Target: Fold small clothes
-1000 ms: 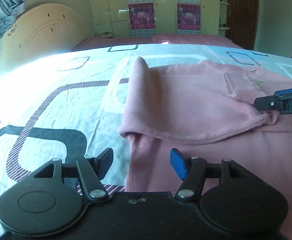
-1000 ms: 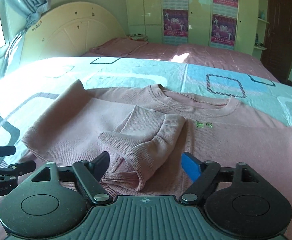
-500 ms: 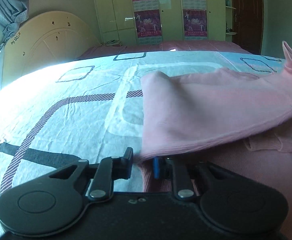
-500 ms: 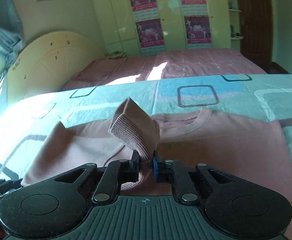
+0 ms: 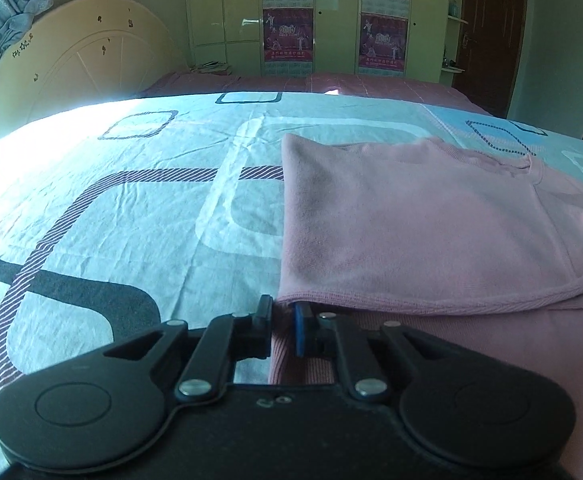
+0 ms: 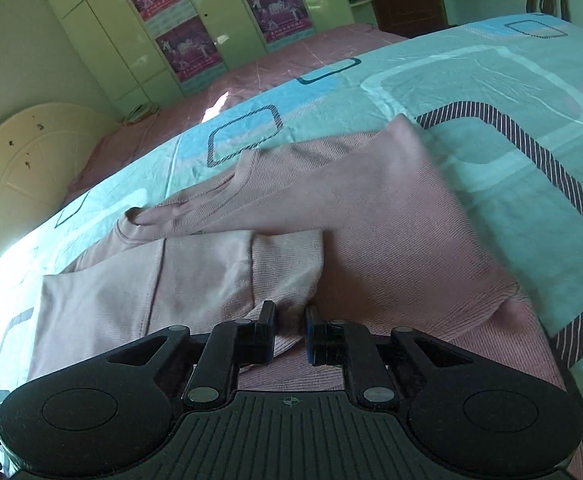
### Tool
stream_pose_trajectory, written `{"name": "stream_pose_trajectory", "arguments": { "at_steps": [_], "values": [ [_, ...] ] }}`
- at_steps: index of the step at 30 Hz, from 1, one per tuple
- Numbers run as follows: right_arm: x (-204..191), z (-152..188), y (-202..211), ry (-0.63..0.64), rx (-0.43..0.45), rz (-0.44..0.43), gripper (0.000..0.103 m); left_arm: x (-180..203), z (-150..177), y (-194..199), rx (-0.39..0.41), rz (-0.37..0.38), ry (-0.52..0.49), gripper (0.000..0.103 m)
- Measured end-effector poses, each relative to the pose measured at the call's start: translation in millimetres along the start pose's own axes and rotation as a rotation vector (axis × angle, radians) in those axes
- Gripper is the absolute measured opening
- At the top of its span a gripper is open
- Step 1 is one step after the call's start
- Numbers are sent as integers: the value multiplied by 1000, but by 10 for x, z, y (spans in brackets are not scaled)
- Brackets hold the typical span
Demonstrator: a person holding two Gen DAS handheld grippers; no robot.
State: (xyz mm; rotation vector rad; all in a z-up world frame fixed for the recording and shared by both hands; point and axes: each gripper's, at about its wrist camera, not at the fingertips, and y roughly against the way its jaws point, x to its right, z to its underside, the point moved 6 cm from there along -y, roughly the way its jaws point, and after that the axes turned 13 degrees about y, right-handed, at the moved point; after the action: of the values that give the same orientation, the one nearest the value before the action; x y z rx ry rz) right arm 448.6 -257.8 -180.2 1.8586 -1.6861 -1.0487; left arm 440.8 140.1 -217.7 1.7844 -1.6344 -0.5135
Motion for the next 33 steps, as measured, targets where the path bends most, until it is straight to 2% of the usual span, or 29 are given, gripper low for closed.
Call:
{"name": "stream_pose_trajectory", "arguments": {
  "at_steps": [1,2,3,6,7,8,9,11,13,16,18,21,23,26,27,28,29,33],
  "values": [
    [-4,-1,7,-4,9,1,66,-12,-22,43,-5,12,16,16],
    [-5,-13,18,-4,22,4,75,-17,-30,90,-7,16,22,22],
    [-25,-14,28,3,34,-5,76,-18,-36,135,-4,20,24,23],
    [-45,26,-24,-7,10,-25,76,-15,-71,294,9,34,44,25],
    [-59,66,-69,-14,-11,-31,72,-24,-104,323,13,40,60,26],
    [-77,94,-95,-14,-24,-37,64,-22,-126,331,13,43,72,27],
    [-110,114,-125,-7,-35,-45,44,-14,-170,301,10,47,87,27],
    [-185,139,-165,18,-39,-49,33,13,-247,213,7,41,109,27],
    [-251,132,-181,36,-40,-67,12,91,-319,70,-1,52,128,27],
    [-323,81,-80,90,6,-58,9,218,-335,-118,-19,58,109,27],
    [-347,58,34,150,43,-30,8,254,-269,-252,-47,27,87,27],
    [-262,146,-38,197,-10,25,8,273,-176,-311,-46,13,41,27],
    [-160,193,-63,171,-42,-2,8,261,-215,-276,-56,18,59,27],
    [-60,139,46,127,-7,-22,11,250,-363,-262,-41,31,100,33],
    [-25,101,85,121,13,-14,24,254,-412,-279,-31,23,96,36],
    [1,71,104,119,29,1,43,259,-474,-315,-21,13,95,42],
    [27,22,100,119,38,7,50,256,-516,-346,-15,7,98,45],
    [82,-135,-69,96,33,1,53,246,-694,-571,-6,-14,116,45]
  ]
}}
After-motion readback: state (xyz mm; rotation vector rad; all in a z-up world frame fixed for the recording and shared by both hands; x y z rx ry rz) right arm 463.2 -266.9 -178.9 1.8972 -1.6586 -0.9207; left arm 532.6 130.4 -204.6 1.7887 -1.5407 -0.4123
